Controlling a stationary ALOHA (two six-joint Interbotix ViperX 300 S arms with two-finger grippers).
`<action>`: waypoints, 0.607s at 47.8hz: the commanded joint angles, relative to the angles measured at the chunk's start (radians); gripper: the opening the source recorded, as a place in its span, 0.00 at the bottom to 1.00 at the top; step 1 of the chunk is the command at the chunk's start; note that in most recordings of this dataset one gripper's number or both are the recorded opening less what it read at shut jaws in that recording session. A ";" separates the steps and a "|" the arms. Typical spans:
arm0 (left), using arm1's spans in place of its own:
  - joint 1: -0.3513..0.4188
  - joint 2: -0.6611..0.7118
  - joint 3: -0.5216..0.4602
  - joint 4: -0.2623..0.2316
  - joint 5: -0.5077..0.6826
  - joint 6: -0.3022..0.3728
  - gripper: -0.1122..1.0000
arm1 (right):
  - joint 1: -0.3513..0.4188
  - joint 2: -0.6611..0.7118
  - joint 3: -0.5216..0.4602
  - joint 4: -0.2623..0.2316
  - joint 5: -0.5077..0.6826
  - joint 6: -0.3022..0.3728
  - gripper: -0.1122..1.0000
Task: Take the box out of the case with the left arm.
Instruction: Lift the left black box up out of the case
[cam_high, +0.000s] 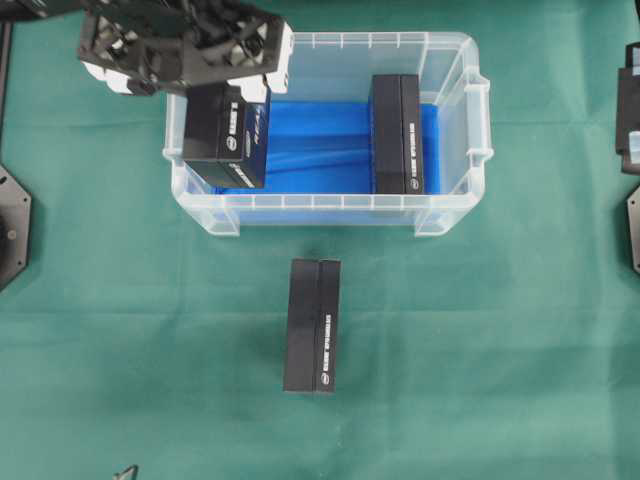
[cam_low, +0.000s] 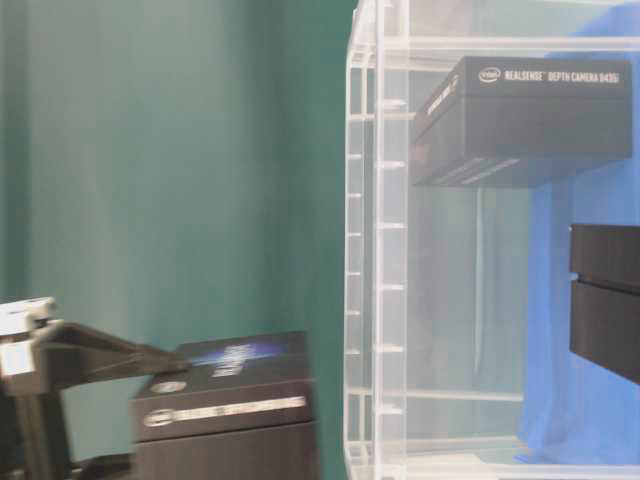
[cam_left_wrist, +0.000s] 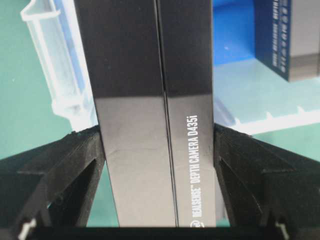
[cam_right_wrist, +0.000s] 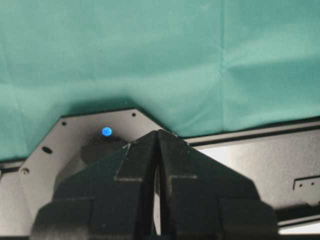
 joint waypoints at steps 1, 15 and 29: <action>0.000 -0.035 -0.063 0.003 0.031 0.003 0.67 | -0.002 0.000 -0.008 -0.002 -0.003 0.000 0.10; -0.002 -0.037 -0.112 0.003 0.067 0.003 0.67 | -0.002 -0.002 -0.009 -0.002 -0.003 0.000 0.10; -0.002 -0.038 -0.107 0.003 0.067 -0.003 0.67 | -0.002 0.000 -0.009 -0.002 -0.003 0.000 0.10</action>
